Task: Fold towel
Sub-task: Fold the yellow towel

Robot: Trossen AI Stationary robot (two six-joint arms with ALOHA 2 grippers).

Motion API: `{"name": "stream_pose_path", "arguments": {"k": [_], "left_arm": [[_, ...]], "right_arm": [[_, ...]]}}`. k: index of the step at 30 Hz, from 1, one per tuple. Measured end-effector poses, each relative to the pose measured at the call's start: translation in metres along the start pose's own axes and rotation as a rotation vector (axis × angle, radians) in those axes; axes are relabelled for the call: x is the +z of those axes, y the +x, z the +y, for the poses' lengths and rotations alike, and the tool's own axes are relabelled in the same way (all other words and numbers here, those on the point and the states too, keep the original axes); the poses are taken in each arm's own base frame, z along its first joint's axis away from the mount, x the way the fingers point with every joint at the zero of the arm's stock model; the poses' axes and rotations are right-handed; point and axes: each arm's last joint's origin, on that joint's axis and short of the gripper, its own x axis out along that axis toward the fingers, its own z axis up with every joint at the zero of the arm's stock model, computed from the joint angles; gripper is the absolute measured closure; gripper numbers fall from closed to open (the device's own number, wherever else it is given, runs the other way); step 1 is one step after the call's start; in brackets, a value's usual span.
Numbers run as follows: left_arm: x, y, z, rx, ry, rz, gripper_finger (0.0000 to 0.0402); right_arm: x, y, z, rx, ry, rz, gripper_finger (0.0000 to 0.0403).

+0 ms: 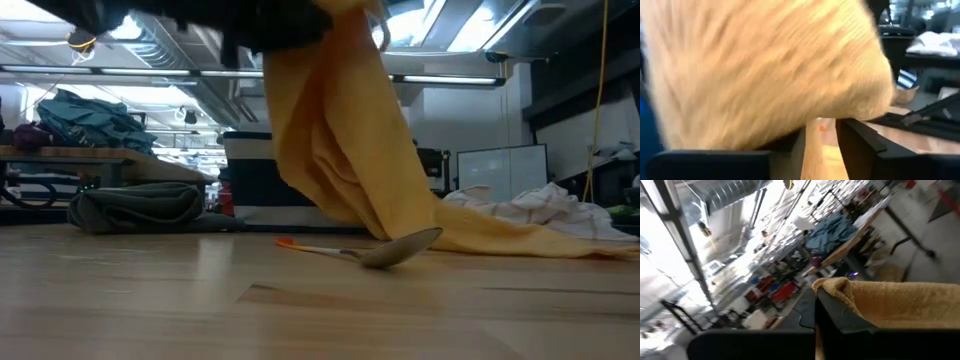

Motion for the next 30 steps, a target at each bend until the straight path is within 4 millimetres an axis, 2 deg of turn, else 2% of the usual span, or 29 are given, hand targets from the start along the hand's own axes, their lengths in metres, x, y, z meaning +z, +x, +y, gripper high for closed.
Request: {"name": "stream_pose_path", "arguments": {"k": [3, 9, 12, 17, 24, 30], "left_arm": [[0.014, -0.010, 0.000, 0.078, 0.163, -0.018, 0.0323], [0.035, -0.023, 0.018, 0.517, 0.475, 0.121, 0.0351], [0.045, -0.026, 0.027, 0.644, 0.564, 0.207, 0.0360], [0.061, -0.031, 0.036, 0.658, 0.612, 0.232, 0.0372], [0.091, -0.055, 0.042, 0.605, 0.503, 0.181, 0.0385], [0.111, -0.081, 0.043, 0.517, 0.373, 0.128, 0.0384]], "right_arm": [[-0.002, 0.000, -0.002, -0.027, -0.031, 0.004, 0.0398], [-0.008, 0.000, -0.006, -0.055, -0.107, 0.054, 0.0398], [-0.010, -0.001, -0.007, -0.062, -0.129, 0.069, 0.0398], [-0.016, -0.001, -0.011, -0.084, -0.195, 0.111, 0.0398], [-0.024, -0.004, -0.021, -0.170, -0.324, 0.160, 0.0398], [-0.025, -0.004, -0.022, -0.194, -0.225, 0.146, 0.0398]]}}
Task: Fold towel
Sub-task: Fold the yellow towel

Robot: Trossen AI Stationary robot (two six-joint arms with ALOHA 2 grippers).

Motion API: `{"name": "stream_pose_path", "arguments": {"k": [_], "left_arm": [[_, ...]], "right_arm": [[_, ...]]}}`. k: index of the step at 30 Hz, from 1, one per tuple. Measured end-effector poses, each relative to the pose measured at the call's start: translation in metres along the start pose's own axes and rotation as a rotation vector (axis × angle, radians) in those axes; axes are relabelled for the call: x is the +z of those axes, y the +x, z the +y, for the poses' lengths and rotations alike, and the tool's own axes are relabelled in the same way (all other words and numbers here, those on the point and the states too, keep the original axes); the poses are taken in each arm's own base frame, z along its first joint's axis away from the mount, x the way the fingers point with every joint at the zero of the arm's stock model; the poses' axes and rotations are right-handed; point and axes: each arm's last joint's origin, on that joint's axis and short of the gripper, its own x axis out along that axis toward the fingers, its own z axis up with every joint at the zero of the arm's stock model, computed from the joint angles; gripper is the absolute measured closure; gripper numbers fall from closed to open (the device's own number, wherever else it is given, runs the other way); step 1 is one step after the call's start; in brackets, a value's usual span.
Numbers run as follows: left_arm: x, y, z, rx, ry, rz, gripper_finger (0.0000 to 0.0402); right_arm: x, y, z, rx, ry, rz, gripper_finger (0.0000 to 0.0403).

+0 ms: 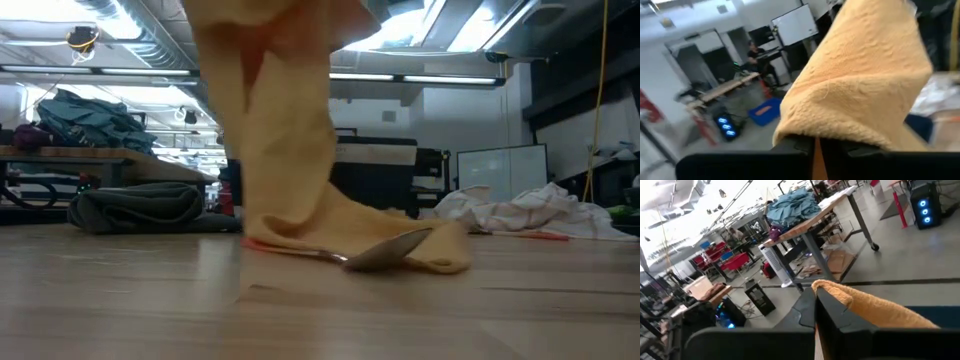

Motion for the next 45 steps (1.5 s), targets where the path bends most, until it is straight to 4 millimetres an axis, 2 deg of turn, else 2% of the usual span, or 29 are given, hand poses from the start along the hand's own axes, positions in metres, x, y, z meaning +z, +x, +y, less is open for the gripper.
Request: {"name": "stream_pose_path", "arguments": {"k": [4, 8, 13, 18, 23, 31, 35, 38, 42, 45], "left_arm": [[0.003, -0.015, 0.005, -0.067, -0.109, -0.017, 0.0374], [0.003, -0.032, 0.005, -0.149, -0.201, -0.031, 0.0347], [0.003, -0.047, 0.005, -0.223, -0.414, -0.022, 0.0297], [0.000, -0.059, 0.004, -0.285, -0.676, 0.009, 0.0260], [-0.001, -0.073, 0.005, -0.354, -0.902, 0.053, 0.0249], [0.000, -0.071, 0.006, -0.343, -1.006, 0.069, 0.0249], [0.000, -0.069, 0.006, -0.333, -1.020, 0.070, 0.0268], [0.000, -0.068, 0.006, -0.330, -1.021, 0.069, 0.0309], [0.000, -0.068, 0.006, -0.331, -1.024, 0.070, 0.0383], [0.002, -0.068, 0.008, -0.338, -1.050, 0.072, 0.0392]], "right_arm": [[-0.001, 0.000, 0.000, -0.002, 0.049, 0.004, 0.0398], [-0.001, 0.000, 0.000, 0.000, 0.084, 0.006, 0.0398], [-0.006, 0.001, 0.001, 0.055, 0.126, 0.062, 0.0398], [-0.014, 0.003, 0.000, 0.053, 0.085, 0.097, 0.0398], [-0.015, 0.003, 0.000, 0.049, 0.082, 0.097, 0.0398], [-0.023, -0.004, 0.003, 0.120, 0.024, 0.199, 0.0398], [-0.028, -0.009, 0.002, 0.123, -0.019, 0.238, 0.0398], [-0.030, -0.010, 0.001, 0.115, -0.038, 0.249, 0.0398], [-0.029, -0.008, 0.000, 0.116, -0.067, 0.243, 0.0398], [-0.029, -0.008, 0.001, 0.121, -0.108, 0.236, 0.0398]]}}
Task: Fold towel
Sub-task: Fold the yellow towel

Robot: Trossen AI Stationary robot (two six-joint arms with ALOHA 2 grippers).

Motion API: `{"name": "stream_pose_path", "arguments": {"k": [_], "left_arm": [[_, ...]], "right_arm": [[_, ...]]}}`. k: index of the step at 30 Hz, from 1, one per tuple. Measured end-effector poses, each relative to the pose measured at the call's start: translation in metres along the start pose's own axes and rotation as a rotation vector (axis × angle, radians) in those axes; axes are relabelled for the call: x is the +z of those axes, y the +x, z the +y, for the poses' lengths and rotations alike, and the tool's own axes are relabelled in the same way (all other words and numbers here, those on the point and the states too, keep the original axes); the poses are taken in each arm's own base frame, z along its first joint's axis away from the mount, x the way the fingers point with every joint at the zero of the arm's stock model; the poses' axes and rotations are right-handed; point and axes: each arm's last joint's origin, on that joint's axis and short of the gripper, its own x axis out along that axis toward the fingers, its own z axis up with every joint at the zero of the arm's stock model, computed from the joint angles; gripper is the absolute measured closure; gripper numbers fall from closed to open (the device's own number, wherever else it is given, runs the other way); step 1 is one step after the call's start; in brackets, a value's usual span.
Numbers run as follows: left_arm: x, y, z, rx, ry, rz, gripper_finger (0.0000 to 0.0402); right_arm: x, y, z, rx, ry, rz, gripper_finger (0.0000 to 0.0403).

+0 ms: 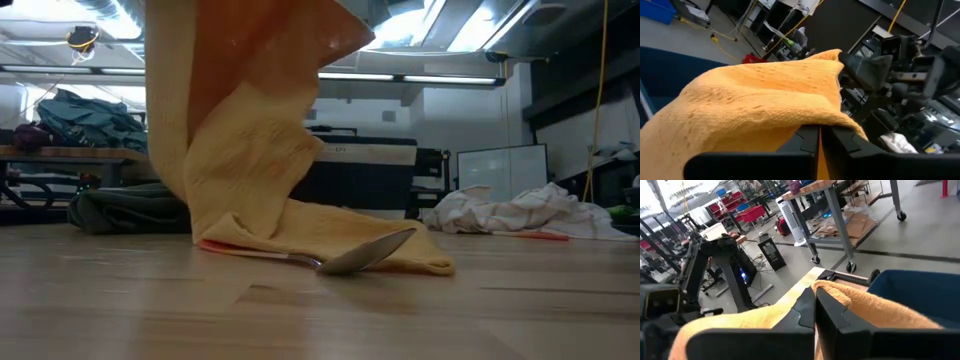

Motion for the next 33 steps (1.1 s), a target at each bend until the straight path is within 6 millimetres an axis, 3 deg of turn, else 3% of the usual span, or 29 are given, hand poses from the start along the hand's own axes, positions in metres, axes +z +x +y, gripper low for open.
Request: {"name": "stream_pose_path", "arguments": {"k": [8, 19, 24, 33], "left_arm": [[0.019, -0.001, -0.006, -0.158, -0.077, -0.005, 0.0400], [0.036, -0.008, -0.003, -0.205, -0.096, 0.000, 0.0401], [0.041, -0.008, -0.002, -0.208, -0.087, -0.005, 0.0401], [0.045, -0.008, -0.001, -0.207, -0.030, -0.013, 0.0401]], "right_arm": [[0.002, 0.004, -0.003, -0.003, -0.119, -0.002, 0.0381], [0.004, 0.008, -0.008, -0.021, -0.128, 0.003, 0.0235], [-0.007, 0.007, -0.012, 0.015, -0.159, 0.148, 0.0206], [-0.041, 0.007, -0.026, 0.031, -0.141, 0.502, 0.0203]]}}
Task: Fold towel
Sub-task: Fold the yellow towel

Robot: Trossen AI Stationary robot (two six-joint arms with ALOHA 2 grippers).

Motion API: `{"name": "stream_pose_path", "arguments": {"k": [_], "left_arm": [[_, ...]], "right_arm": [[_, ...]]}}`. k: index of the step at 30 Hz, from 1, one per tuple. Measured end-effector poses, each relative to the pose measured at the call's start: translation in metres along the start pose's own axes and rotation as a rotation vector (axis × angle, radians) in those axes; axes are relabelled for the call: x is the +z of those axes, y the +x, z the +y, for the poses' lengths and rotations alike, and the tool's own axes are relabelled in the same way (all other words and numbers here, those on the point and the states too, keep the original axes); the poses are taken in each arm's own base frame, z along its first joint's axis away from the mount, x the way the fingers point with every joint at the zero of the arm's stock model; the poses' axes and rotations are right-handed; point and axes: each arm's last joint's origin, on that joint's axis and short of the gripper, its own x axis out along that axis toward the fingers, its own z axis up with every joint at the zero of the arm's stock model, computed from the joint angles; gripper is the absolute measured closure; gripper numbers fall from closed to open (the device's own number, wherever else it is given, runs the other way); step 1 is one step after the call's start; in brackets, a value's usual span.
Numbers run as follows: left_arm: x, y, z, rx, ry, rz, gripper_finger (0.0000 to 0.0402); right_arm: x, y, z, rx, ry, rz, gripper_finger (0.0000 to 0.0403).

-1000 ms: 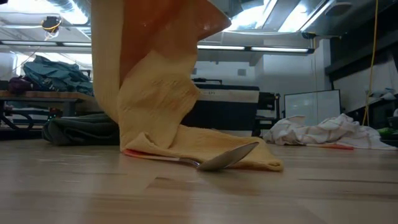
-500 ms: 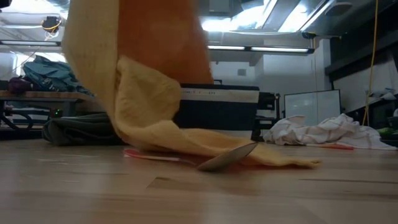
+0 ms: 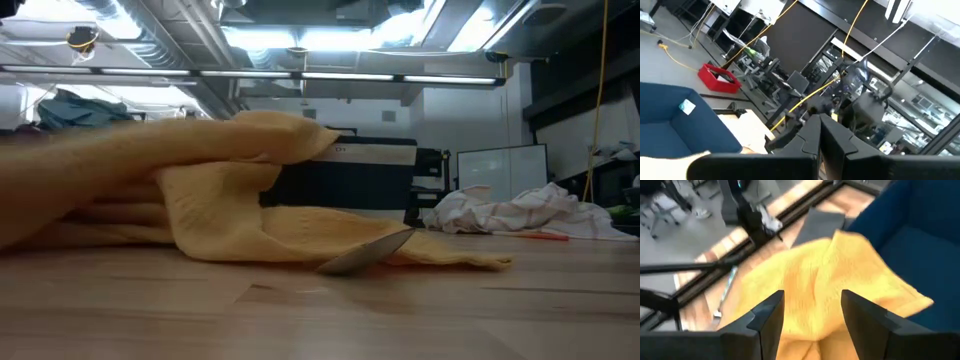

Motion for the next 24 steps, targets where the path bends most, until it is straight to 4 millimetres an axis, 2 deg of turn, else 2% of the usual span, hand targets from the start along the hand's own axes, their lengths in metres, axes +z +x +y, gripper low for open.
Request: {"name": "stream_pose_path", "arguments": {"k": [4, 7, 9, 12, 15, 20, 24], "left_arm": [[-0.004, 0.000, -0.001, -0.012, 0.151, 0.010, 0.0399], [-0.019, -0.002, -0.002, -0.029, 0.344, 0.051, 0.0390], [-0.031, -0.004, -0.001, -0.040, 0.401, 0.085, 0.0380], [-0.043, -0.005, 0.003, -0.036, 0.402, 0.118, 0.0360], [-0.047, -0.004, 0.004, -0.030, 0.410, 0.126, 0.0343], [-0.046, -0.002, 0.005, -0.021, 0.409, 0.121, 0.0328], [-0.046, -0.002, 0.005, -0.020, 0.409, 0.120, 0.0330]], "right_arm": [[-0.013, 0.015, -0.003, -0.042, -0.033, 0.045, 0.0203], [-0.021, 0.026, -0.003, -0.067, -0.053, 0.070, 0.0203], [-0.026, 0.032, -0.004, -0.087, -0.103, 0.093, 0.0203], [-0.035, 0.040, -0.009, -0.146, -0.254, 0.149, 0.0203], [-0.040, 0.046, -0.014, -0.239, -0.392, 0.147, 0.0203], [-0.038, 0.059, -0.026, -0.380, -0.603, 0.140, 0.0203], [-0.033, 0.072, -0.040, -0.419, -0.647, 0.176, 0.0203]]}}
